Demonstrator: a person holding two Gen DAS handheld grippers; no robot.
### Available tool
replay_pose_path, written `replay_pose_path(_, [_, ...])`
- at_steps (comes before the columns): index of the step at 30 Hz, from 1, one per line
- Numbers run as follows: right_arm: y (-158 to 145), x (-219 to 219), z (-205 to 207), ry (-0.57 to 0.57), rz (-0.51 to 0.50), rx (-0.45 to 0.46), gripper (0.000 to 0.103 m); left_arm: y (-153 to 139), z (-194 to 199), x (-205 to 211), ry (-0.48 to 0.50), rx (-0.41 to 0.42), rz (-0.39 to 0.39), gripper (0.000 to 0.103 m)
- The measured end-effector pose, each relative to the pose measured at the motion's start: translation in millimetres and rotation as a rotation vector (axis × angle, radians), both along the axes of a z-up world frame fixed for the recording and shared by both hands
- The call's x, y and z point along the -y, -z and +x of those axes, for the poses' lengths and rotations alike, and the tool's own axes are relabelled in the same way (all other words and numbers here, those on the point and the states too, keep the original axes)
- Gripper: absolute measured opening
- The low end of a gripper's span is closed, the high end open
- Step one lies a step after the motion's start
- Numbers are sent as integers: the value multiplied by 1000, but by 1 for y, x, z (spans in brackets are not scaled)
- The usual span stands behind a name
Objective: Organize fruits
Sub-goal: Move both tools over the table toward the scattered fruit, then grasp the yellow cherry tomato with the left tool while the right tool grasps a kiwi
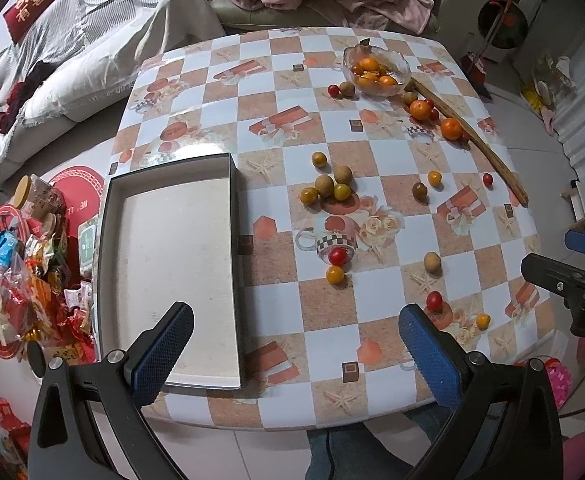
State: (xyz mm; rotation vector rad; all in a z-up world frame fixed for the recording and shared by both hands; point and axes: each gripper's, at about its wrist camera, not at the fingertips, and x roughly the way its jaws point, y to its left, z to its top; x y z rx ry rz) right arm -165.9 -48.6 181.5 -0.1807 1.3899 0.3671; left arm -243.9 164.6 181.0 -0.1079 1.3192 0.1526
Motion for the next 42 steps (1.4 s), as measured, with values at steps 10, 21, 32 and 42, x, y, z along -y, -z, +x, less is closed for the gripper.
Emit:
replay_pose_path(10, [2,3,5,-1,-2,-2,103,4,6,9,5,-3,-4,103])
replay_pose_path(21, [26,18,8,-2,5,-69,103,33,5,12,-6,-39,0,103])
replay_pose_path(32, [92,10,-7,12,-20,-142,103,110,9,18,18,-129,15,103])
replay_pose_path(42, [130,-5,18,45,0,-102,101,156,28,26,28,-108,26,103])
